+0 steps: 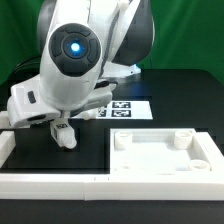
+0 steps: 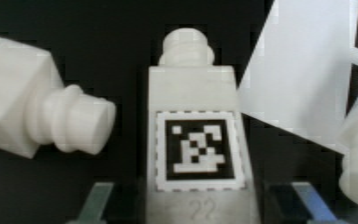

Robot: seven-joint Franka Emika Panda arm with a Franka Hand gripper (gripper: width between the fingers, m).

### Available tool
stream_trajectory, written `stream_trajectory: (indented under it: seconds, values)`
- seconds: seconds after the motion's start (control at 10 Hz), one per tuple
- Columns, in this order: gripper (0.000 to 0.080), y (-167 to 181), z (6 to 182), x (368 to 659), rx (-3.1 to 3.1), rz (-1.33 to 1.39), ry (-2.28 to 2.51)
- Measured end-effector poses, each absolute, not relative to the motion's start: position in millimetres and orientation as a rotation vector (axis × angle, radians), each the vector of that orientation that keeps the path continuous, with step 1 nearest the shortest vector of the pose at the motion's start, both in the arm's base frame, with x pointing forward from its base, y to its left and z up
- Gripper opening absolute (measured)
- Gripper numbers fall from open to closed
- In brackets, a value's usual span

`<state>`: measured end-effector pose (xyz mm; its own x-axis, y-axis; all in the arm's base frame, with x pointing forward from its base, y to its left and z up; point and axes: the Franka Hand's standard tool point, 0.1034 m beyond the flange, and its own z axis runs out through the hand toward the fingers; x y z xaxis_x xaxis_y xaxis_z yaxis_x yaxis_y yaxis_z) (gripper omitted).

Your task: Assemble one leg

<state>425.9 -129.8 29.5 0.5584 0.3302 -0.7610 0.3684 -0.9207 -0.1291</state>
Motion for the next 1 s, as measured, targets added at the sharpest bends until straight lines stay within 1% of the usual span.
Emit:
stream_trajectory:
  seconds: [0.2,0.3,0.4,0.6,0.8,0.9,1.0]
  values:
    - [0.0285,-115,78.0,438,2.731,-1.314,0.613]
    - [0.0286,-103,90.7,442,2.727,-1.321,0.622]
    - [0.0286,-98,90.8,452,2.779,-1.236,0.657]
    - [0.0287,-102,90.1,456,2.872,-1.038,0.666]
    - [0.0287,-98,90.8,462,2.961,-0.836,0.657]
    - [0.0287,-73,100.5,467,3.009,-0.794,0.559]
    - [0.0287,-43,119.6,484,3.071,-0.705,0.520]
